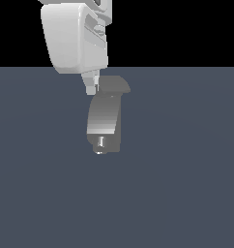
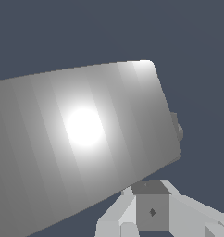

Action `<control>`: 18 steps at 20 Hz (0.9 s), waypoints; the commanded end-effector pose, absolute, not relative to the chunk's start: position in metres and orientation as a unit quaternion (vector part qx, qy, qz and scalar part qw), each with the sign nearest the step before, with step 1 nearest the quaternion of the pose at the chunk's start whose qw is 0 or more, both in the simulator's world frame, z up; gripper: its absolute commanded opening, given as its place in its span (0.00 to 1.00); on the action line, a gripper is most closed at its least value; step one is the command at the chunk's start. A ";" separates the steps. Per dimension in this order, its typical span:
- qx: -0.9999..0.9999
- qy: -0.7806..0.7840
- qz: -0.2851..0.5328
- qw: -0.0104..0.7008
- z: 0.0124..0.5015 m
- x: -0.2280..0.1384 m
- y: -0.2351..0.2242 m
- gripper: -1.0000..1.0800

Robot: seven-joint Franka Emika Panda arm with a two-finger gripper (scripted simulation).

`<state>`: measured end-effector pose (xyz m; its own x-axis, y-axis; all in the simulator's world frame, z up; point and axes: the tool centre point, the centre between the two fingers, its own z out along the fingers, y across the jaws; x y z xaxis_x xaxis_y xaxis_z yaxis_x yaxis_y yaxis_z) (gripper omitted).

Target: Turn on the faucet by rotating a designated handle.

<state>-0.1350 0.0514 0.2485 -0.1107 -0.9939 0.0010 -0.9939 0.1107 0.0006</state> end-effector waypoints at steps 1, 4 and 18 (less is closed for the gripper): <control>0.657 -0.754 0.000 0.000 0.248 -0.136 0.027 0.00; 0.657 -0.754 0.000 0.000 0.248 -0.139 0.011 0.00; 0.661 -0.750 0.000 0.000 0.248 -0.118 -0.027 0.00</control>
<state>-0.1242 -0.0187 0.2486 -0.1204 -0.9927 0.0019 -0.9927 0.1204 0.0042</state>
